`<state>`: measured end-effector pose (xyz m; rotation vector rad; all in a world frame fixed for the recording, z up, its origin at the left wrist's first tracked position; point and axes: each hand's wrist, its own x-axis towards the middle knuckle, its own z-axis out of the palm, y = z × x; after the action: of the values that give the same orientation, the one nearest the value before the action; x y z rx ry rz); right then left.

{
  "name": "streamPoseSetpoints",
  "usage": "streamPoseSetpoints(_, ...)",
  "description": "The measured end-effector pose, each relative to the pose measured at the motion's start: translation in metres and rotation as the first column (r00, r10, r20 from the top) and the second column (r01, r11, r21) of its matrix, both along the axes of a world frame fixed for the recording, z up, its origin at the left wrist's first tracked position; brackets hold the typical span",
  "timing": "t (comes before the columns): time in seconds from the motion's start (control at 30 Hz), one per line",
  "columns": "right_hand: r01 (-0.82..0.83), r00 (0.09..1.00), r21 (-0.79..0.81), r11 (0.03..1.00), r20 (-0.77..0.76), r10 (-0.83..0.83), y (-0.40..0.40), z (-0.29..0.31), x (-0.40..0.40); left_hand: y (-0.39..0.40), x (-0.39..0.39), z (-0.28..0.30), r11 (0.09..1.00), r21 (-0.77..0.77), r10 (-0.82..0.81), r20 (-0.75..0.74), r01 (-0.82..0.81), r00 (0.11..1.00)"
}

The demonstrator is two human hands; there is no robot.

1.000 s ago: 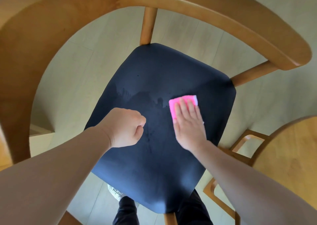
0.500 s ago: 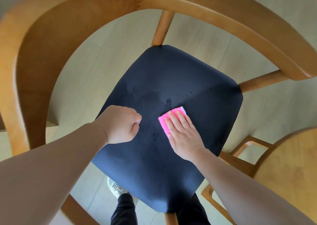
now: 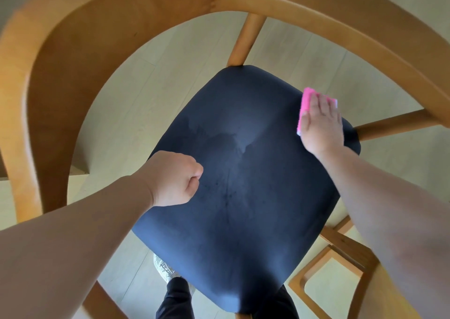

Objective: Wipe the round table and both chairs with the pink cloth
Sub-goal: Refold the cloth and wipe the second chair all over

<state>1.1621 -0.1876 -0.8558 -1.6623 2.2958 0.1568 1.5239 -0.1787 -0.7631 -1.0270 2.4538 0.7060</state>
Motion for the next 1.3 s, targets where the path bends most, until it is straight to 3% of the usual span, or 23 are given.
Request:
streamPoseSetpoints(0.1, 0.164, 0.984, -0.001, 0.986, 0.067, -0.163, -0.017, -0.001, -0.010, 0.000, 0.003, -0.002, 1.000, -0.004, -0.014, -0.003, 0.014, 1.000)
streamPoseSetpoints(0.2, 0.175, 0.983, -0.017, 0.984, 0.058, -0.174, -0.017, -0.001, -0.001, -0.001, 0.009, -0.004, 1.000, 0.001, -0.010, -0.004, 0.010, 1.000)
streamPoseSetpoints(0.33, 0.060, 0.998, -0.030, 0.998, 0.007, -0.060, -0.006, 0.003, 0.022, -0.003, 0.015, -0.008, 1.000, 0.019, 0.007, 0.029, -0.008, 1.000)
streamPoseSetpoints(0.43, -0.118, 0.993, 0.020, 0.993, -0.027, 0.119, 0.006, 0.004, 0.062, -0.005, 0.021, -0.004, 0.999, 0.044, -0.004, 0.086, 0.000, 0.996)
streamPoseSetpoints(0.57, -0.372, 0.928, 0.020, 0.928, 0.006, 0.372, 0.025, 0.007, 0.127, -0.003, 0.028, 0.003, 0.997, 0.075, 0.024, 0.127, -0.034, 0.992)
streamPoseSetpoints(0.73, -0.555, 0.832, 0.048, 0.831, 0.029, 0.554, 0.039, 0.009, 0.183, -0.003, 0.036, 0.010, 0.998, 0.040, 0.047, 0.148, -0.054, 0.988)
streamPoseSetpoints(1.17, -0.651, 0.759, 0.000, 0.759, -0.027, 0.651, -0.009, 0.004, 0.169, -0.006, 0.049, 0.000, 0.991, 0.024, 0.132, 0.089, -0.135, 0.987)
streamPoseSetpoints(1.3, -0.589, 0.807, 0.002, 0.808, -0.029, 0.589, -0.036, 0.001, 0.143, -0.010, 0.045, 0.001, 0.989, 0.032, 0.141, 0.101, -0.145, 0.985)
